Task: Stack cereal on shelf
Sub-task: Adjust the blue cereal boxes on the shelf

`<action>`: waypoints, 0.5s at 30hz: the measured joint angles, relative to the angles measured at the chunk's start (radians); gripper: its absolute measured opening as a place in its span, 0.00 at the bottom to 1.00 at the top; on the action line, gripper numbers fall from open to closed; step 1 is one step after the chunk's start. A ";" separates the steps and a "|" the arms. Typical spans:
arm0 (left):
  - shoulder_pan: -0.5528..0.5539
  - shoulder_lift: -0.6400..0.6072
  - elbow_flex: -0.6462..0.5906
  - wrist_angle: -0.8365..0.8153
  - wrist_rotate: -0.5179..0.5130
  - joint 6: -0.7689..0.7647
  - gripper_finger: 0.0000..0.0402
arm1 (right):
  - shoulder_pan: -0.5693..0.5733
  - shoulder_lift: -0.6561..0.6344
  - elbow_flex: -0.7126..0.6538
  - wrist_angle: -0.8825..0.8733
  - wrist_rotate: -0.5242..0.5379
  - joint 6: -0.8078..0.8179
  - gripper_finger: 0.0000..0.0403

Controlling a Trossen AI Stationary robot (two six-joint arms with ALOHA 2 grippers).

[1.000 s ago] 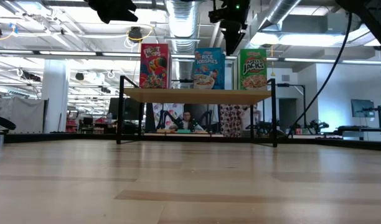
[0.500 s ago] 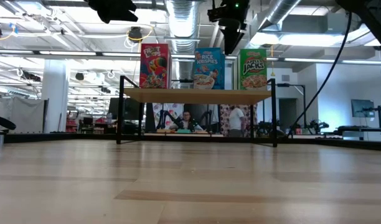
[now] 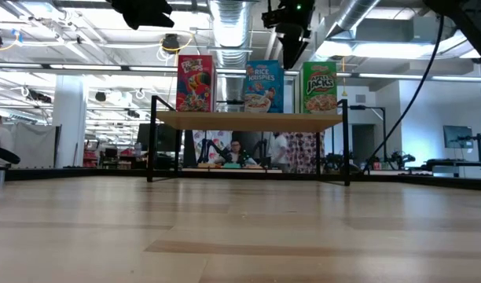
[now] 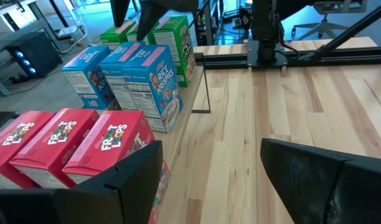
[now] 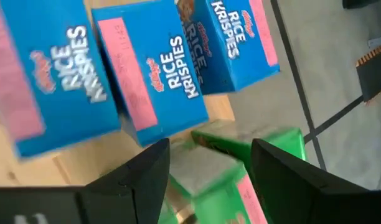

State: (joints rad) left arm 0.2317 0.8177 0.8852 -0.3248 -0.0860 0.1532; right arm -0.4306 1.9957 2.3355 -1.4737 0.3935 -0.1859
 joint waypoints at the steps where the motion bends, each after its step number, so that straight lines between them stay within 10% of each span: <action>1: 0.000 0.000 0.000 0.000 0.000 0.000 0.65 | 0.003 0.008 0.001 0.003 0.003 0.002 0.62; 15: 0.000 0.000 0.000 -0.008 0.000 0.002 0.65 | 0.013 0.047 -0.002 0.000 0.090 -0.006 0.62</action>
State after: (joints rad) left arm 0.2314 0.8177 0.8852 -0.3328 -0.0860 0.1550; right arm -0.4179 2.0422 2.3333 -1.4742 0.4835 -0.1917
